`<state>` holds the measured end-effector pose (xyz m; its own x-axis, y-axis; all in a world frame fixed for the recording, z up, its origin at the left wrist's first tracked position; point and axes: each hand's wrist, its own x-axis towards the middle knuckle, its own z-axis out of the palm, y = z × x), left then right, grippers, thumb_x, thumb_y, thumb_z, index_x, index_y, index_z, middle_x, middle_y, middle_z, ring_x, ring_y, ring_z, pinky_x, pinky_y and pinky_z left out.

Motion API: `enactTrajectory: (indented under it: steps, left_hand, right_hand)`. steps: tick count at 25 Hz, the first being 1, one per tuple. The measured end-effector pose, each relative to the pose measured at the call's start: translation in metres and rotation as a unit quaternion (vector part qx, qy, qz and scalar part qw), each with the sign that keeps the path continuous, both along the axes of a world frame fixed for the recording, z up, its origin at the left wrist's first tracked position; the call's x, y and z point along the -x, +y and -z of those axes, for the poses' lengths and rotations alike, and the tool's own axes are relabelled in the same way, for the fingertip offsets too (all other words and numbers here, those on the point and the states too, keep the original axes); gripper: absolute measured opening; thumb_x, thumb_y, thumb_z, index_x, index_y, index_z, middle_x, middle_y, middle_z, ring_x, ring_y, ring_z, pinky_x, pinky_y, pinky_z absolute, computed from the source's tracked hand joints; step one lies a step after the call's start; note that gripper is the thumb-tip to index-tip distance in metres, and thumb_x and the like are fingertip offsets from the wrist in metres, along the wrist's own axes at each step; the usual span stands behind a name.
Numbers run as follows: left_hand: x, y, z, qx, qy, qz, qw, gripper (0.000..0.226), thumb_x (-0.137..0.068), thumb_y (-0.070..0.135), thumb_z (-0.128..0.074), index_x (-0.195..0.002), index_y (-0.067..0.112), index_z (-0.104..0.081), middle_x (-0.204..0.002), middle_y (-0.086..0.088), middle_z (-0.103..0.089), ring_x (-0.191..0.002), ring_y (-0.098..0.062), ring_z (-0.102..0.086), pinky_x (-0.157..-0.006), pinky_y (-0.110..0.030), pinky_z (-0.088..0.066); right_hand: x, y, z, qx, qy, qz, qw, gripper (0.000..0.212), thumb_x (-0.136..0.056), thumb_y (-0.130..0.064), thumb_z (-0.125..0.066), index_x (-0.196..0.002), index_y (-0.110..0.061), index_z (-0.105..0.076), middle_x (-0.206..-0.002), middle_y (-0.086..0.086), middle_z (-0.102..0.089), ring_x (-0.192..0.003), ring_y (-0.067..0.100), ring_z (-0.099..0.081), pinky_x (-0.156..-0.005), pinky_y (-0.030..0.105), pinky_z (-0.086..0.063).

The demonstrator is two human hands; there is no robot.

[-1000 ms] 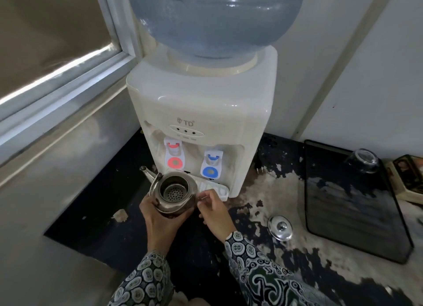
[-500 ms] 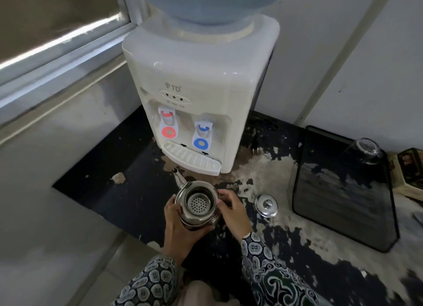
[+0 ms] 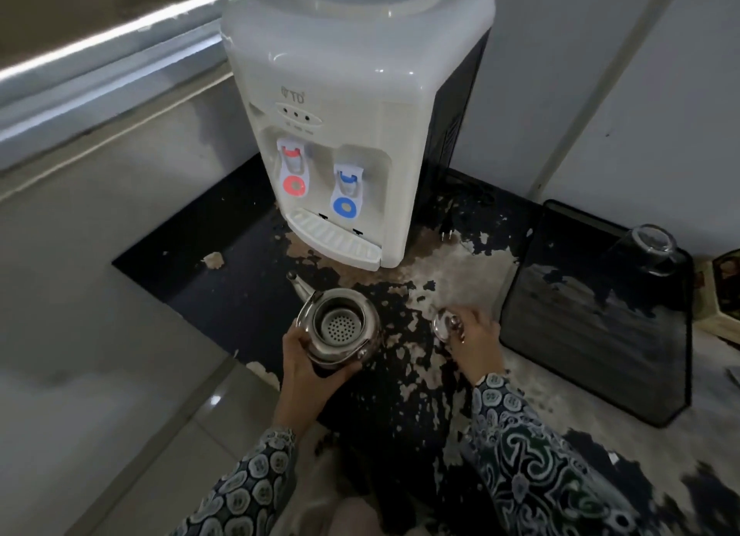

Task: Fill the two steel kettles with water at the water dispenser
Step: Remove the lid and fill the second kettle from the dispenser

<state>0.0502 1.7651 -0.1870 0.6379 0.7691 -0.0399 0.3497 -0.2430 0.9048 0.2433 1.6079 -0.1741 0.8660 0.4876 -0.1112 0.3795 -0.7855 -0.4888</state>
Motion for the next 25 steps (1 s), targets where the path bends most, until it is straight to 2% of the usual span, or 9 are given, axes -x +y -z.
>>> enactTrajectory:
  steps: [1, 3, 5, 6, 8, 11, 18, 22, 25]
  left_hand:
    - [0.001, -0.001, -0.003, -0.005, 0.007, 0.004, 1.0, 0.091, -0.055, 0.041, -0.084, -0.124, 0.023, -0.028, -0.135, -0.008, -0.034, -0.129, -0.023, -0.037, -0.108, -0.04, -0.035]
    - [0.0, 0.0, -0.012, -0.026, 0.009, -0.004, 1.0, 0.094, -0.052, 0.061, -0.075, -0.127, 0.029, -0.028, -0.145, 0.006, -0.02, -0.141, -0.015, -0.015, -0.114, -0.036, -0.021]
    - [-0.006, 0.004, -0.022, -0.045, 0.02, 0.004, 0.999, 0.096, -0.052, 0.069, -0.066, -0.131, 0.033, -0.027, -0.143, 0.022, -0.012, -0.14, -0.006, -0.004, -0.112, -0.03, -0.011]
    - [-0.01, 0.005, -0.026, -0.051, 0.035, 0.013, 0.998, 0.097, -0.055, 0.068, -0.066, -0.136, 0.033, -0.024, -0.146, 0.02, -0.01, -0.14, -0.006, -0.003, -0.111, -0.029, -0.009]
    - [-0.015, 0.007, -0.029, -0.062, 0.06, 0.034, 0.996, 0.099, -0.063, 0.057, -0.071, -0.142, 0.028, -0.018, -0.154, 0.006, -0.011, -0.143, -0.011, -0.006, -0.115, -0.032, -0.01]
    - [-0.014, 0.005, -0.033, -0.065, 0.067, 0.041, 0.995, 0.098, -0.067, 0.043, -0.077, -0.143, 0.023, -0.018, -0.151, 0.0, -0.019, -0.14, -0.015, -0.02, -0.115, -0.039, -0.024]
    - [-0.014, 0.003, -0.043, -0.046, 0.066, 0.023, 0.997, 0.099, -0.062, 0.034, -0.083, -0.14, 0.019, -0.025, -0.143, 0.0, -0.032, -0.13, -0.019, -0.039, -0.108, -0.041, -0.035]
    - [-0.014, 0.004, -0.044, -0.061, 0.081, 0.024, 0.995, 0.099, -0.062, 0.034, -0.083, -0.14, 0.02, -0.024, -0.142, -0.001, -0.032, -0.129, -0.019, -0.04, -0.107, -0.039, -0.037]
    - [-0.013, 0.004, -0.043, -0.048, 0.083, 0.022, 0.995, 0.099, -0.062, 0.035, -0.082, -0.14, 0.022, -0.024, -0.143, 0.0, -0.032, -0.128, -0.02, -0.041, -0.106, -0.041, -0.038]
  right_hand:
    - [-0.006, -0.002, 0.003, 0.02, 0.009, -0.016, 1.0, 0.039, -0.086, 0.0, -0.051, -0.123, -0.009, -0.055, -0.13, 0.016, -0.047, -0.116, 0.038, -0.041, -0.1, 0.038, -0.032]
    - [-0.016, -0.003, 0.005, 0.027, 0.021, -0.055, 0.998, 0.035, -0.084, 0.002, -0.053, -0.118, -0.005, -0.057, -0.125, 0.019, -0.049, -0.113, 0.038, -0.043, -0.098, 0.039, -0.033]
    - [-0.023, 0.003, -0.002, -0.01, 0.047, -0.072, 0.996, 0.027, -0.083, 0.0, -0.057, -0.11, -0.003, -0.059, -0.116, 0.019, -0.053, -0.109, 0.037, -0.049, -0.096, 0.04, -0.038]
    - [-0.024, 0.009, -0.009, -0.041, 0.063, -0.069, 0.995, 0.023, -0.085, -0.004, -0.057, -0.108, -0.005, -0.059, -0.114, 0.017, -0.054, -0.106, 0.035, -0.053, -0.094, 0.041, -0.043]
    - [-0.018, 0.028, -0.028, -0.104, 0.077, -0.078, 0.989, 0.019, -0.089, -0.016, -0.055, -0.107, -0.013, -0.058, -0.11, 0.008, -0.056, -0.098, 0.024, -0.056, -0.085, 0.034, -0.049]
    - [0.007, 0.07, -0.055, -0.183, 0.062, -0.181, 0.964, 0.018, -0.088, -0.018, -0.056, -0.106, -0.014, -0.057, -0.108, 0.003, -0.053, -0.097, 0.016, -0.051, -0.078, 0.016, -0.039]
    - [0.05, 0.107, -0.048, -0.047, -0.038, -0.381, 0.923, 0.033, -0.086, -0.016, -0.058, -0.117, -0.005, -0.05, -0.127, 0.01, -0.048, -0.119, 0.024, -0.046, -0.1, 0.033, -0.039]
    - [0.055, 0.107, -0.04, -0.069, -0.033, -0.372, 0.925, 0.032, -0.085, -0.013, -0.06, -0.115, -0.009, -0.049, -0.126, 0.005, -0.049, -0.115, 0.023, -0.053, -0.089, 0.031, -0.047]
    - [0.058, 0.107, -0.039, -0.067, -0.034, -0.364, 0.928, 0.032, -0.087, -0.015, -0.058, -0.117, -0.013, -0.049, -0.127, 0.003, -0.049, -0.111, 0.024, -0.054, -0.078, 0.029, -0.041]
